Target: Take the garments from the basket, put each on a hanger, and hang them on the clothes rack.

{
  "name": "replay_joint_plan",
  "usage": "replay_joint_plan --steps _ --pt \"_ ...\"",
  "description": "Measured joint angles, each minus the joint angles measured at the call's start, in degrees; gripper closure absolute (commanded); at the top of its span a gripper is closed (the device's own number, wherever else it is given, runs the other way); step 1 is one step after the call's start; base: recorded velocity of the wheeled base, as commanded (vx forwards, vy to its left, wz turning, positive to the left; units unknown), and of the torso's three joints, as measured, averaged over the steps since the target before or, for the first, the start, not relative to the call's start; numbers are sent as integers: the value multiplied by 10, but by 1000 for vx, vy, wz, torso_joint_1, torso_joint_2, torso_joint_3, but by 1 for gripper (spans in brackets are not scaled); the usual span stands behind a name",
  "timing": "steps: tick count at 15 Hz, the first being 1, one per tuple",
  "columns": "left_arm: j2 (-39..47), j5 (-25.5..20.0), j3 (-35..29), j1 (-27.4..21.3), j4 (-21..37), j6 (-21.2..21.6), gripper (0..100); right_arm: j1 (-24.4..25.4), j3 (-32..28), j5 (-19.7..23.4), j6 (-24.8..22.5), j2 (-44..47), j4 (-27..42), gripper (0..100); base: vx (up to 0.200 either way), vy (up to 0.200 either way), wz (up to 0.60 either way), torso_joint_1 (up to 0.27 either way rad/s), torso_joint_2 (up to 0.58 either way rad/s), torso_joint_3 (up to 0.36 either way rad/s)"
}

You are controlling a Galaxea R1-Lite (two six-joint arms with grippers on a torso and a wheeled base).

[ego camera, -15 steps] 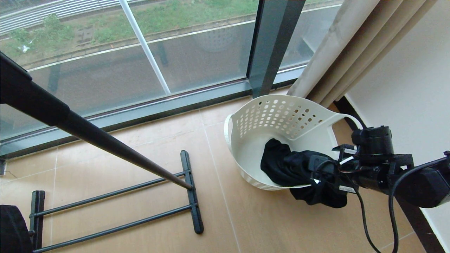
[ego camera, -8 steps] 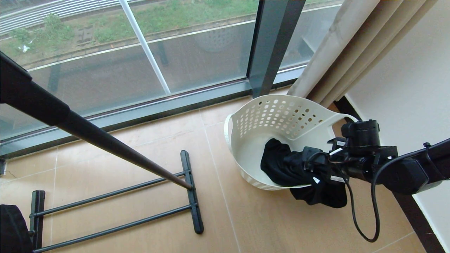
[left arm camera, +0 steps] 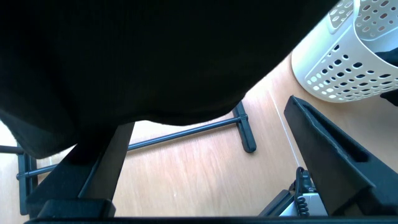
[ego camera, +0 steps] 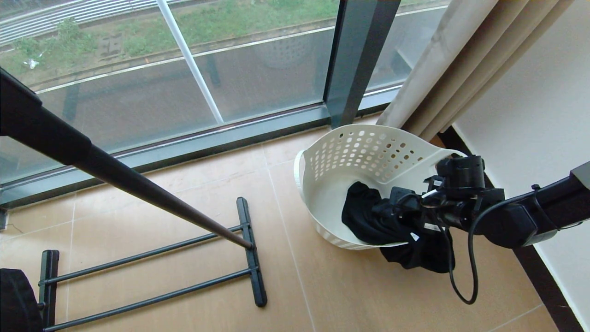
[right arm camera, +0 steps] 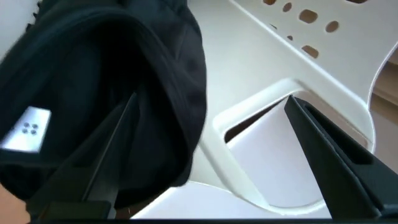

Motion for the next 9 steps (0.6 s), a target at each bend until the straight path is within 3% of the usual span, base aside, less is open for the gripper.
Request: replay_joint_plan --steps 9 --pt "0 0 0 0 0 -1 0 3 -5 -11 9 28 -37 0 0 0 0 0 0 0"
